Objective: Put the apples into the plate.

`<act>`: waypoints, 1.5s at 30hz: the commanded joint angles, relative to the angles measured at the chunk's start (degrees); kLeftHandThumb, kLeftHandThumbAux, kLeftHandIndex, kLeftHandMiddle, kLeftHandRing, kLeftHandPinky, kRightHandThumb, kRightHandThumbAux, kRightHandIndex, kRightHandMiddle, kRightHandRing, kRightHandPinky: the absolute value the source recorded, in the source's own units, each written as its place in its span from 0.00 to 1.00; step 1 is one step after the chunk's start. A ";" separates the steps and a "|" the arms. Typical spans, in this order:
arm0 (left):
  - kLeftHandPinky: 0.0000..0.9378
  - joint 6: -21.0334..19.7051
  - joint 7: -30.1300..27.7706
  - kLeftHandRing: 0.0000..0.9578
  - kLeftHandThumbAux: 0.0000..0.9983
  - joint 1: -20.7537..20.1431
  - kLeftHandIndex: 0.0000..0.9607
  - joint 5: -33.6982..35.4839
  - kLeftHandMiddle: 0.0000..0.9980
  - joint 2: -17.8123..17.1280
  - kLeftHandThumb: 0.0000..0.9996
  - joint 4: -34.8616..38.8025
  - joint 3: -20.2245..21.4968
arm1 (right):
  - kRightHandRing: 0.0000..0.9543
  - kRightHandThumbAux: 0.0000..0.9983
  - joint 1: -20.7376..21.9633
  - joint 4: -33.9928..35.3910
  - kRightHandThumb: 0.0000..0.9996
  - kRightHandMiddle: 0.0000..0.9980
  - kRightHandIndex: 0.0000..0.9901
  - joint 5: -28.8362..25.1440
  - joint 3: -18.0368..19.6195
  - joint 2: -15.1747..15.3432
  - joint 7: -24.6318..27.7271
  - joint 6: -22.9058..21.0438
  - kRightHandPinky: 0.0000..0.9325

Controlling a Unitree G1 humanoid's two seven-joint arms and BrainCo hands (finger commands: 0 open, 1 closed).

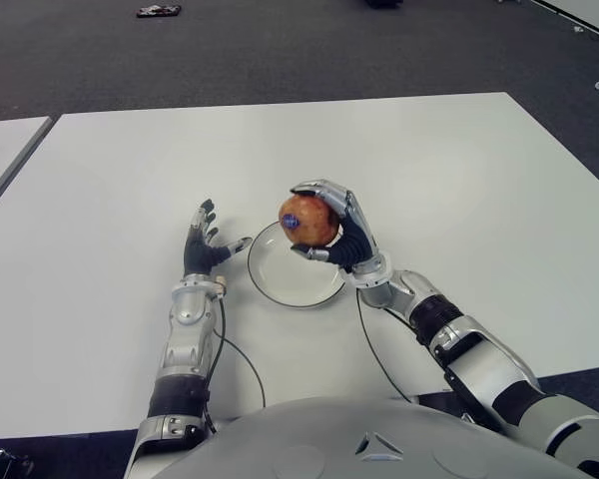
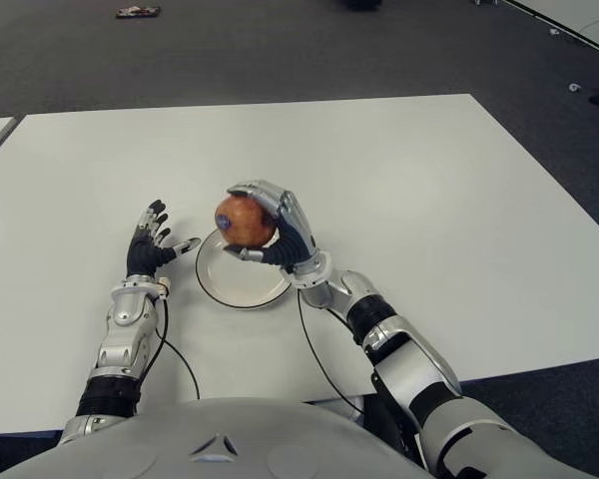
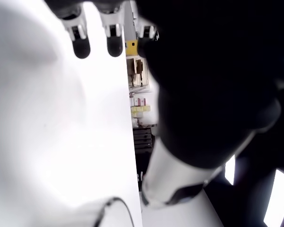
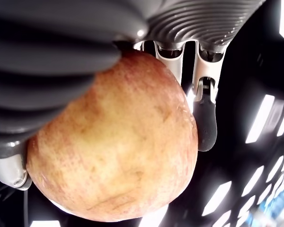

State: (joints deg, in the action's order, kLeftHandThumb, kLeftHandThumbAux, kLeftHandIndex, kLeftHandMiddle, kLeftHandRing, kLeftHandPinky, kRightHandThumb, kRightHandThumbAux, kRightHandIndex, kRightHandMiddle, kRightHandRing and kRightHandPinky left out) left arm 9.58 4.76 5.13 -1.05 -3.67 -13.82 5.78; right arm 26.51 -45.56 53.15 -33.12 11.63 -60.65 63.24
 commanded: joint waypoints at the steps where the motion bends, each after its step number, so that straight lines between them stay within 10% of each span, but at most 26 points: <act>1: 0.01 1.55 -0.13 0.00 0.27 -0.74 0.00 -0.04 0.00 0.28 0.00 -1.75 -0.08 | 0.90 0.72 1.20 -2.21 0.72 0.88 0.44 6.47 -3.37 1.09 -4.25 -1.66 0.93; 45: 0.01 4.30 0.54 0.00 0.29 -1.82 0.00 -0.64 0.00 0.25 0.00 -4.71 0.29 | 0.90 0.71 5.10 -8.91 0.75 0.86 0.44 11.43 -13.16 3.45 -8.80 -5.92 0.91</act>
State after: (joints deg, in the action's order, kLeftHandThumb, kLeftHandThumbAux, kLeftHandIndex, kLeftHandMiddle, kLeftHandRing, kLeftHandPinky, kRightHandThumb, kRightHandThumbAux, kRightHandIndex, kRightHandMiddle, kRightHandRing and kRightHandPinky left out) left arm 14.18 4.80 3.55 -1.45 -3.49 -17.30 5.91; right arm 30.42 -54.19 64.94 -46.25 14.70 -69.76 58.15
